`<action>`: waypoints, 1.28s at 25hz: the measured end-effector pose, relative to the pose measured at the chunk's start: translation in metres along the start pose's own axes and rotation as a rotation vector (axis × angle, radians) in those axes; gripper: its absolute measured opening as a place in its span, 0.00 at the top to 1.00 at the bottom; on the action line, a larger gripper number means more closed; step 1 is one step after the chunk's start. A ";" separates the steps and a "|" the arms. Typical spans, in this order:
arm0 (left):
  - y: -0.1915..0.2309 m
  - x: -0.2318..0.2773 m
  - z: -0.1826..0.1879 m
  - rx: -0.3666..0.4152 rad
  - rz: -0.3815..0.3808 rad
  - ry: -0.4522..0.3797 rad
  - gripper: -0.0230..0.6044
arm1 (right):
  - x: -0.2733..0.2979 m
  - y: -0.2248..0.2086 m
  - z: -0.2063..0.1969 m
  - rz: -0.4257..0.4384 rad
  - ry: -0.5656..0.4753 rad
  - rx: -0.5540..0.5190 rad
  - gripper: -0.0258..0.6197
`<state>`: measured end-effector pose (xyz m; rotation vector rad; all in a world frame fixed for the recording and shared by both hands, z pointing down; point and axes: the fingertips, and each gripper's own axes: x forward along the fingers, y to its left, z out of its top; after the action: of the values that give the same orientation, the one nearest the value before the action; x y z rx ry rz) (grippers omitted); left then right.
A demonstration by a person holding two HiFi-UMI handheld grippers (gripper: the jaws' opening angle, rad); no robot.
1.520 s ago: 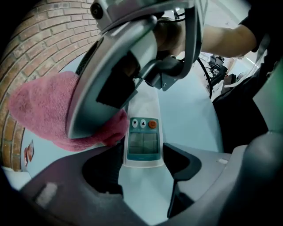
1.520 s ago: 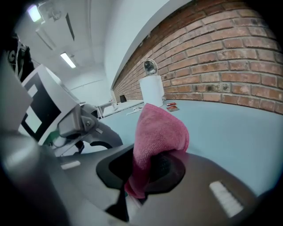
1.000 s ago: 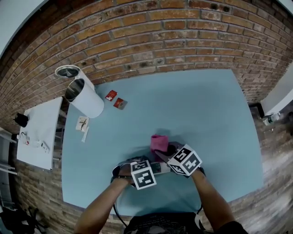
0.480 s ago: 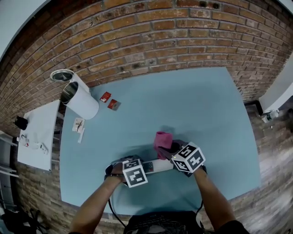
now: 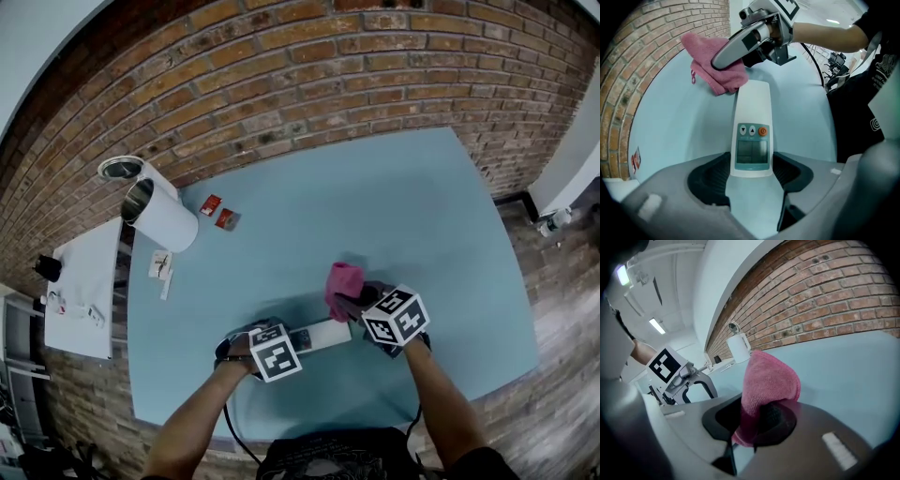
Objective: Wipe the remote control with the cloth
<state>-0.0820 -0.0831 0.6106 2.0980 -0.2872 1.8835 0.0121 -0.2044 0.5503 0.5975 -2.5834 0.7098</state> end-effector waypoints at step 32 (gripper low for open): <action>-0.037 -0.062 0.047 -1.149 -1.282 -0.690 0.53 | -0.043 0.018 -0.030 -0.430 -0.257 0.135 0.86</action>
<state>-0.0331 -0.0690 0.5417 1.3226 -0.0572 0.0908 0.0462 -0.1617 0.5468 1.3141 -2.5078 0.6973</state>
